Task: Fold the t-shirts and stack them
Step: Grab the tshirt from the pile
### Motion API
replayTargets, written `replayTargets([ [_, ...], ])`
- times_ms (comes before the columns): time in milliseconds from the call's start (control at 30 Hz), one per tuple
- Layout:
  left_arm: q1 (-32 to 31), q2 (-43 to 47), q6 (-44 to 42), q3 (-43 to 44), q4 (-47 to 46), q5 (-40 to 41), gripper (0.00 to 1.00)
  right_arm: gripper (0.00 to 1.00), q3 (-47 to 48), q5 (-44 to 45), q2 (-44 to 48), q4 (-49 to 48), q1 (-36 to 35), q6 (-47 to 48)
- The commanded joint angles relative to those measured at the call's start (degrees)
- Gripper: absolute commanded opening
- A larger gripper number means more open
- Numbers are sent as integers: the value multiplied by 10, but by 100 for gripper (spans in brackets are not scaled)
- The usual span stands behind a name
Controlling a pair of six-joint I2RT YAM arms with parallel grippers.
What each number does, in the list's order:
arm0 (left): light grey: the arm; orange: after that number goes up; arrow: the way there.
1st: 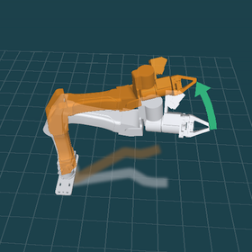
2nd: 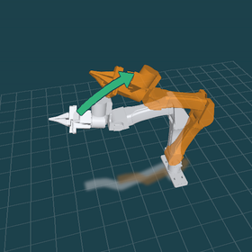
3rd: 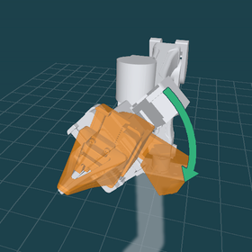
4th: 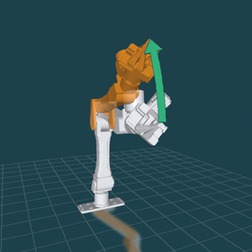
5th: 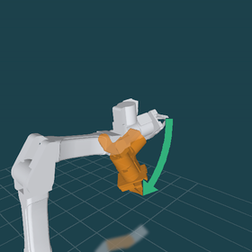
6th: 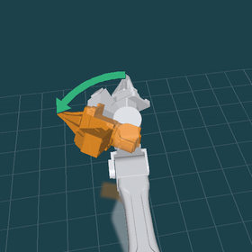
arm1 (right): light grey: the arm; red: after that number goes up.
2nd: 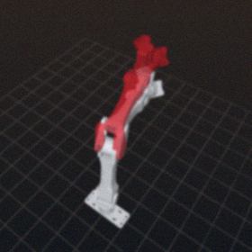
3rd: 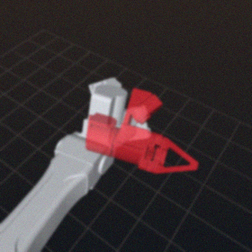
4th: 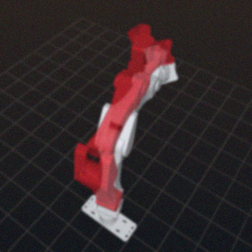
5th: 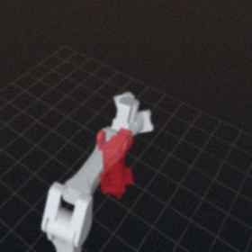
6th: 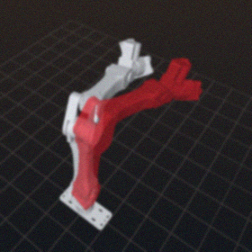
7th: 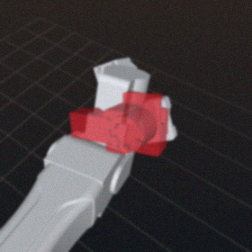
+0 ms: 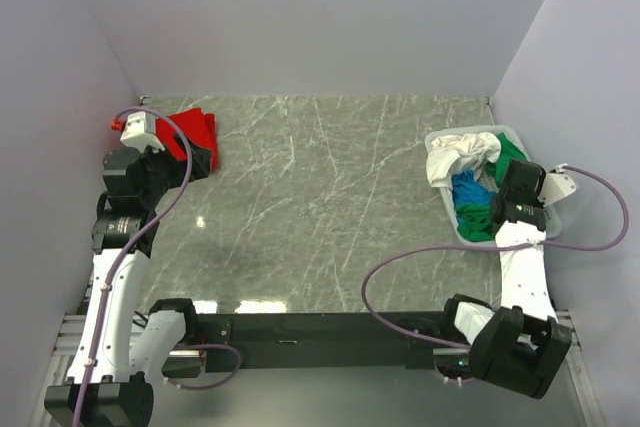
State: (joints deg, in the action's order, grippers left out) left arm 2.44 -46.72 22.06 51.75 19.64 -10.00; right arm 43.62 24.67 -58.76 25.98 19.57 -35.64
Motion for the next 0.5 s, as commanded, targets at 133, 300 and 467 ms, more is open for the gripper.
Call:
replayTargets([
  [133, 2, 10, -8, 8, -6, 8, 99, 0, 134, 48, 70, 9, 5, 56],
  [300, 2, 12, -10, 8, -5, 9, 99, 0, 272, 64, 68, 16, 5, 81],
  [467, 2, 12, -11, 8, -3, 14, 99, 0, 390, 21, 43, 1, 4, 102],
])
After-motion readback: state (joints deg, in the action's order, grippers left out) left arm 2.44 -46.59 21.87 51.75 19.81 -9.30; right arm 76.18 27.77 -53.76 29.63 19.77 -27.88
